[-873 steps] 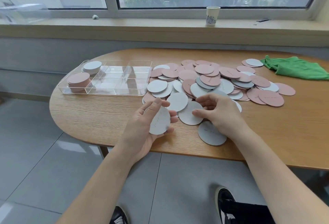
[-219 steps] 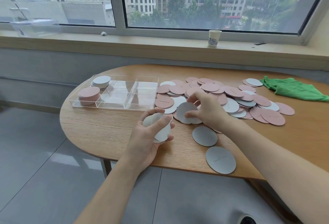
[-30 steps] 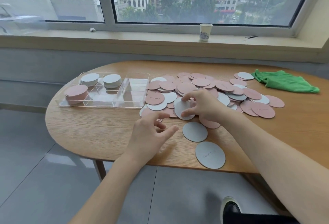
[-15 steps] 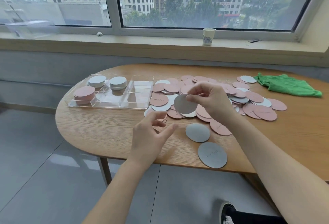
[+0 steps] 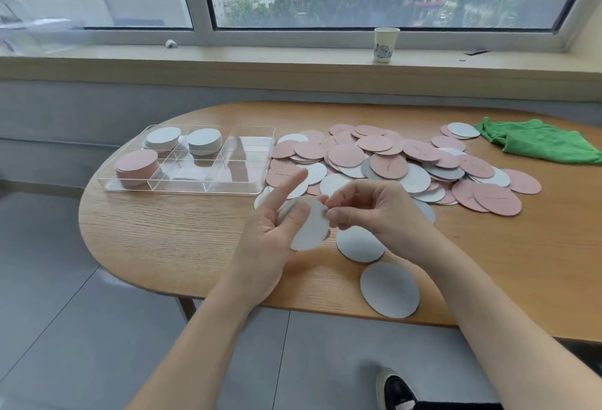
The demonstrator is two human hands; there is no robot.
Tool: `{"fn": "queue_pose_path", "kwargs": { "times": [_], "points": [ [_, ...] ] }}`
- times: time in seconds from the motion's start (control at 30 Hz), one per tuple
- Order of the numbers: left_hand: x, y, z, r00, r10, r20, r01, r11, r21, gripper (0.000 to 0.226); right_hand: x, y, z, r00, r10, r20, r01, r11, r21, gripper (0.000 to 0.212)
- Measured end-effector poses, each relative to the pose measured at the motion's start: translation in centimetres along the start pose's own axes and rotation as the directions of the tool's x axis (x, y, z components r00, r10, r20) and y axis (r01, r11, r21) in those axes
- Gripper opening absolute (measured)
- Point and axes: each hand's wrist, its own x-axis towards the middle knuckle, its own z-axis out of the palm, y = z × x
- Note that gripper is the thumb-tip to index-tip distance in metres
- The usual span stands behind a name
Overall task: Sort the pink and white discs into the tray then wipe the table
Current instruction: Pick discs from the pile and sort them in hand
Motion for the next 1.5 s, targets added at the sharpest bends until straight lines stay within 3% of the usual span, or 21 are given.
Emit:
{"fn": "queue_pose_path", "kwargs": {
  "times": [0.1,0.2,0.27,0.57,0.87,1.03,1.2,1.3,1.5],
  "points": [
    [0.6,-0.1,0.0,0.998,-0.06,0.023,0.061,0.995,-0.08,0.045,0.7,0.4,-1.4,0.995,0.033,-0.099,-0.05,0.984,-0.171,0.01],
    [0.8,-0.2,0.0,0.996,-0.092,0.021,0.094,0.988,-0.126,0.044,1.3,0.9,-2.6,0.982,-0.02,-0.19,-0.082,0.855,-0.512,0.011],
    [0.9,-0.1,-0.1,0.996,-0.092,0.019,0.093,0.989,-0.116,0.041,1.8,1.1,-2.9,0.982,-0.032,-0.188,-0.09,0.79,-0.606,0.016],
    [0.7,-0.2,0.3,0.998,-0.061,0.006,0.061,0.995,-0.076,0.03,3.6,2.2,-2.4,0.987,0.008,-0.159,-0.117,0.715,-0.689,0.057],
    [0.1,0.0,0.3,1.0,-0.022,0.003,0.022,0.998,-0.053,0.032,3.9,2.7,-2.0,0.99,-0.011,-0.137,-0.093,0.682,-0.726,0.057],
    [0.3,0.0,0.1,0.999,-0.049,0.016,0.051,0.992,-0.115,0.027,3.8,2.8,-1.8,0.978,-0.099,-0.185,-0.044,0.764,-0.643,0.056],
    [0.5,-0.2,0.0,0.996,-0.086,-0.023,0.08,0.98,-0.182,0.021,3.9,2.4,-2.2,0.944,-0.11,-0.311,-0.005,0.938,-0.347,0.019],
    [0.6,-0.1,0.3,0.99,-0.082,-0.114,0.063,0.984,-0.165,0.026,3.7,1.7,-2.3,0.927,-0.093,-0.364,0.053,0.992,-0.119,0.015],
    [0.7,-0.1,-0.1,0.975,-0.073,-0.211,0.046,0.99,-0.13,0.037,2.6,0.0,-2.4,0.988,-0.019,-0.153,0.05,0.978,0.205,0.021]
  ]
}}
